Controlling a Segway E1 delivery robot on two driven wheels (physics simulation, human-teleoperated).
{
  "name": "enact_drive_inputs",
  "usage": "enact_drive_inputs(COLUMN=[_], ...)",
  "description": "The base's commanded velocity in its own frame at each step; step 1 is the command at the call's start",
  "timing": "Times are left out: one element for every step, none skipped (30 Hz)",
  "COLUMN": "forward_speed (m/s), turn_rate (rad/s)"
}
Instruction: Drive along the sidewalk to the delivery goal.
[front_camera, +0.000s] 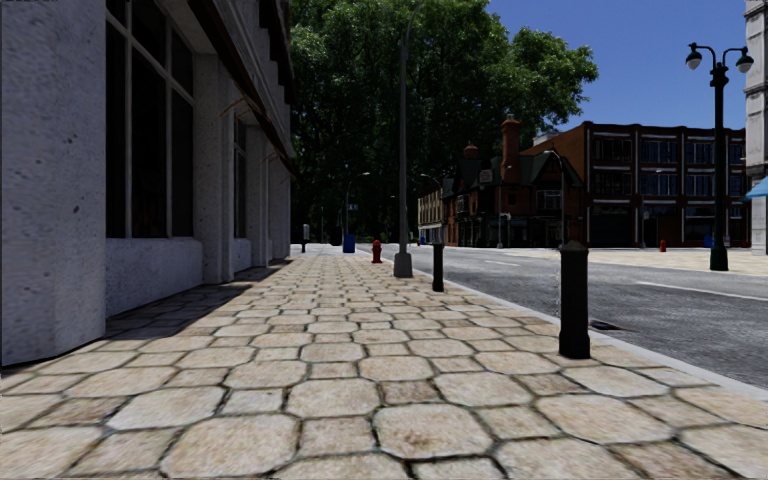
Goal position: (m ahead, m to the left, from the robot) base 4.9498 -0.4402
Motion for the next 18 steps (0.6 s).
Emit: enact_drive_inputs(forward_speed=[2.00, 2.00, 2.00, 2.00, 2.00, 2.00, 2.00, 2.00, 2.00, 2.00, 2.00, 2.00, 2.00, 2.00, 2.00, 2.00, 2.00, 2.00], turn_rate=[0.00, 0.00, 0.00, 0.00, 0.00, 0.00, 0.00, 0.00, 0.00, 0.00, 0.00, 0.00, 0.00, 0.00, 0.00, 0.00, 0.00, 0.00])
